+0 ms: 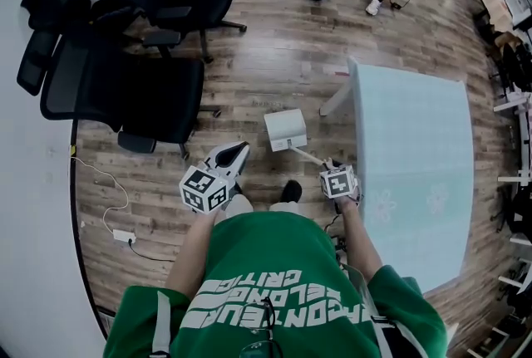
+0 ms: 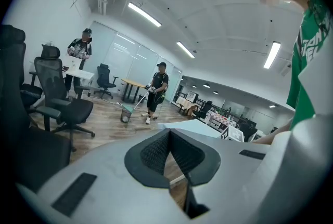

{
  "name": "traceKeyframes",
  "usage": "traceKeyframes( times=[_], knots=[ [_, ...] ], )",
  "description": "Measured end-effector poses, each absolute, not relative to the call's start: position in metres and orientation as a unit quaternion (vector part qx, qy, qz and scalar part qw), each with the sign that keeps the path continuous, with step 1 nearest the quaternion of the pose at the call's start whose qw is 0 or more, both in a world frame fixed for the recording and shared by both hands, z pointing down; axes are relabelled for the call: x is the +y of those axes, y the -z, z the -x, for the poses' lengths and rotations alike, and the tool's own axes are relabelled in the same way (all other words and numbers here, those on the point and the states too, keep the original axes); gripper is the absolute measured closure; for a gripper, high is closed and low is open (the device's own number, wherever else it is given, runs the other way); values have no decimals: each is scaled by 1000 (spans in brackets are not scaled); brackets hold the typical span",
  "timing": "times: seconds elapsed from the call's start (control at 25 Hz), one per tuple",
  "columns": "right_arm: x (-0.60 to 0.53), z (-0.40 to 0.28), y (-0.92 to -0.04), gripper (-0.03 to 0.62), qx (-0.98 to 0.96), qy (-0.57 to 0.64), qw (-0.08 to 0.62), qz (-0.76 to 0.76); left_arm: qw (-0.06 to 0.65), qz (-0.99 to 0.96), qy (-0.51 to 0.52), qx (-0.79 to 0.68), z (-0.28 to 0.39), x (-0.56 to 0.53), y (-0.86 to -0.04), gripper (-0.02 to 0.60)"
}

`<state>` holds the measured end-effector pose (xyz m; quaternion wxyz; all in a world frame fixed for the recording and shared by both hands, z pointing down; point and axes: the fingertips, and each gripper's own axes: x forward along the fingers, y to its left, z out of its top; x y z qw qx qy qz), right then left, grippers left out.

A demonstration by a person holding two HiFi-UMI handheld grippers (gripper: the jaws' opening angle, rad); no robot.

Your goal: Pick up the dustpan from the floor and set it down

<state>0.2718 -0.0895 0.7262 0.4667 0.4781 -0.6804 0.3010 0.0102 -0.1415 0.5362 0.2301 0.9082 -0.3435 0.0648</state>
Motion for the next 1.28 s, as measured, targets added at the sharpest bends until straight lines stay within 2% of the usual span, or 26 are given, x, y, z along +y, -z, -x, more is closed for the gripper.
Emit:
traceKeyframes(
  times=[0.6,1.0,1.28],
  knots=[
    [-98,-278,-788,480,-648,-354,510,-441,243,-906,-78,-338,-23,-139,-548,580],
    [-125,-280,-813,479,-632,-339,542,-439,248,-902,-84,-342,-26,-138,-551,580],
    [-139,-269,-834,479,-641,-344,538,-426,250,-896,-82,-359,-17,-137,-552,580]
  ],
)
